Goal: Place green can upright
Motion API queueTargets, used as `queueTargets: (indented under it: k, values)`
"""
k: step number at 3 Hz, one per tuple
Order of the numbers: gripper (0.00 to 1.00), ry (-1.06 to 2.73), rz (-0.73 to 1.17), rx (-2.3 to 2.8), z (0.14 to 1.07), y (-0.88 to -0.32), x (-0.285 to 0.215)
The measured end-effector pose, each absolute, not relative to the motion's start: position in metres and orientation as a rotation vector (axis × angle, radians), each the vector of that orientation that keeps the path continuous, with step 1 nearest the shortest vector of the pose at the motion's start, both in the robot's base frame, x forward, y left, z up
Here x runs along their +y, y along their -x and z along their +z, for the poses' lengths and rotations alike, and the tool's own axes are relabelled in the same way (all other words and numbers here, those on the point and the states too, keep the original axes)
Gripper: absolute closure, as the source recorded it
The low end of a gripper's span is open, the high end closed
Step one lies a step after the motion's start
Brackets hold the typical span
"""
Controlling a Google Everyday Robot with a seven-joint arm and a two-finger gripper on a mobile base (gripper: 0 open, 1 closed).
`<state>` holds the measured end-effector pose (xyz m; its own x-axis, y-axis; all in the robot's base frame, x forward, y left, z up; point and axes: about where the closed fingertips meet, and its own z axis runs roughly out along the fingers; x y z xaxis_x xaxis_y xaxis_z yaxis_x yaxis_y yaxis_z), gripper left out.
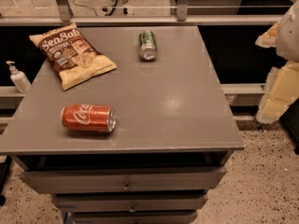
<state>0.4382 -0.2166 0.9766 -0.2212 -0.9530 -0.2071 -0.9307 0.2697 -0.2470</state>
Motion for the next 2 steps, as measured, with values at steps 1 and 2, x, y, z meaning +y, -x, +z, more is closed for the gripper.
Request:
queueTargets:
  k: [1,2]
  values:
    - [0.00,1.724,-0.100,2.231,0.9766,-0.4382,-0.2166]
    - [0.00,1.704,-0.087,2.212,0.9739,-0.4473,-0.2123]
